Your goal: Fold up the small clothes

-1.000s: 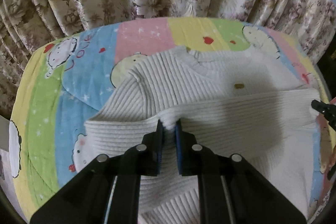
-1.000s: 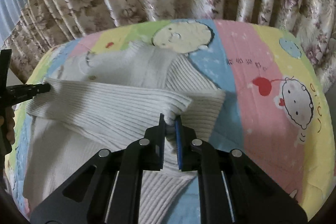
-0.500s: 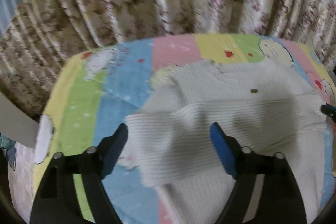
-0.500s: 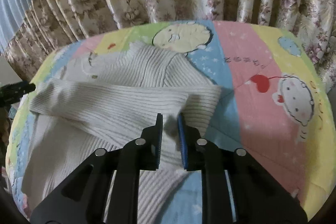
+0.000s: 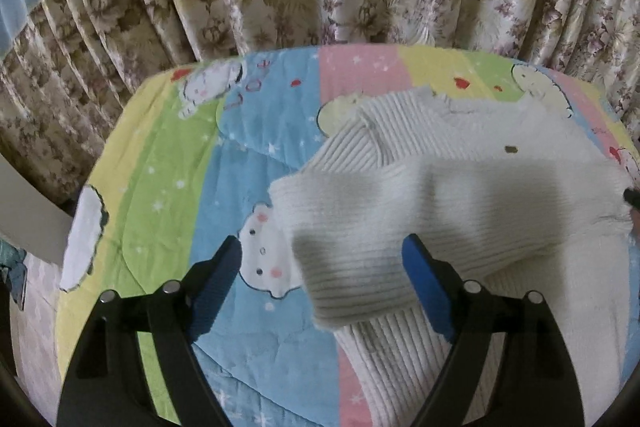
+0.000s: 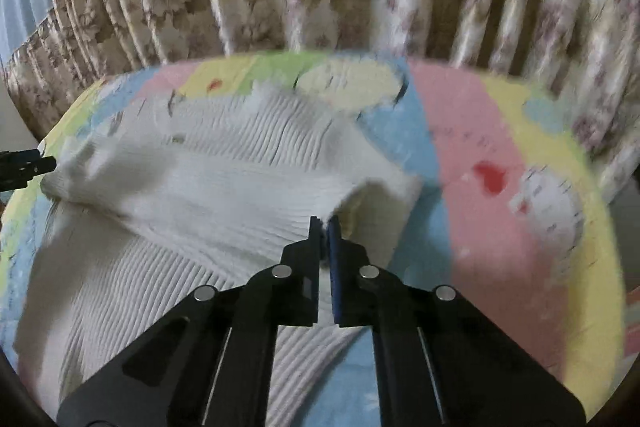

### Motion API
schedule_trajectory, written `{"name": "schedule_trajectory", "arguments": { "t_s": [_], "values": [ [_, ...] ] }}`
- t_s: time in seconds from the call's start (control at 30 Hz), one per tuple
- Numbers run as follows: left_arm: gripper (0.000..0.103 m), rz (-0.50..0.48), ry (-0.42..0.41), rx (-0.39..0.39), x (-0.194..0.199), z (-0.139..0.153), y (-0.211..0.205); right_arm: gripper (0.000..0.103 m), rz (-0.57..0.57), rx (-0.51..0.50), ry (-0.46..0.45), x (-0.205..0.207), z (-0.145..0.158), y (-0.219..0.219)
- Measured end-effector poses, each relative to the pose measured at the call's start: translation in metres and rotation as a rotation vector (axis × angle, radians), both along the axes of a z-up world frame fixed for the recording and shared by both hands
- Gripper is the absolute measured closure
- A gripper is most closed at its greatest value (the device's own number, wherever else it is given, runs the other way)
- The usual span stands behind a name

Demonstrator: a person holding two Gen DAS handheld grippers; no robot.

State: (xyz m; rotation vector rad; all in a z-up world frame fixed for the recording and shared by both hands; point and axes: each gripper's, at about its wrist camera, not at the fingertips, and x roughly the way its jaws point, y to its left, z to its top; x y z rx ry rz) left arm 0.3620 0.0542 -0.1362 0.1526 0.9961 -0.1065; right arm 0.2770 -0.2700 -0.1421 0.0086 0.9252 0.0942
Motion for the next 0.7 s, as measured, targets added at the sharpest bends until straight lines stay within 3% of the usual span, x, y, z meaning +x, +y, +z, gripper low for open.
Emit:
{"name": "schedule_trajectory", "arguments": {
  "t_s": [0.2,0.3,0.37,0.43,0.53,0.7],
  "values": [
    [0.02,-0.023,0.025,0.052,0.012,-0.011,-0.013,0.099,-0.005,-0.049,0.086,-0.006,-0.024,-0.006],
    [0.02,-0.004,0.045,0.111,0.02,-0.027,-0.015,0.092,-0.034,-0.003,0.054,-0.012,-0.015,-0.011],
    [0.02,0.015,0.042,0.095,0.018,-0.026,-0.011,0.081,-0.017,-0.013,-0.006,-0.016,0.004,-0.004],
    [0.02,-0.007,-0.008,0.053,0.009,-0.008,-0.014,0.073,0.029,-0.008,-0.05,-0.012,0.017,0.016],
    [0.018,-0.075,-0.052,0.044,0.008,0.008,-0.035,0.072,0.126,-0.037,-0.068,0.006,0.015,0.062],
    [0.018,-0.2,-0.034,0.109,0.027,-0.014,-0.085,0.073,0.253,-0.13,-0.006,0.039,-0.023,0.131]
  ]
}}
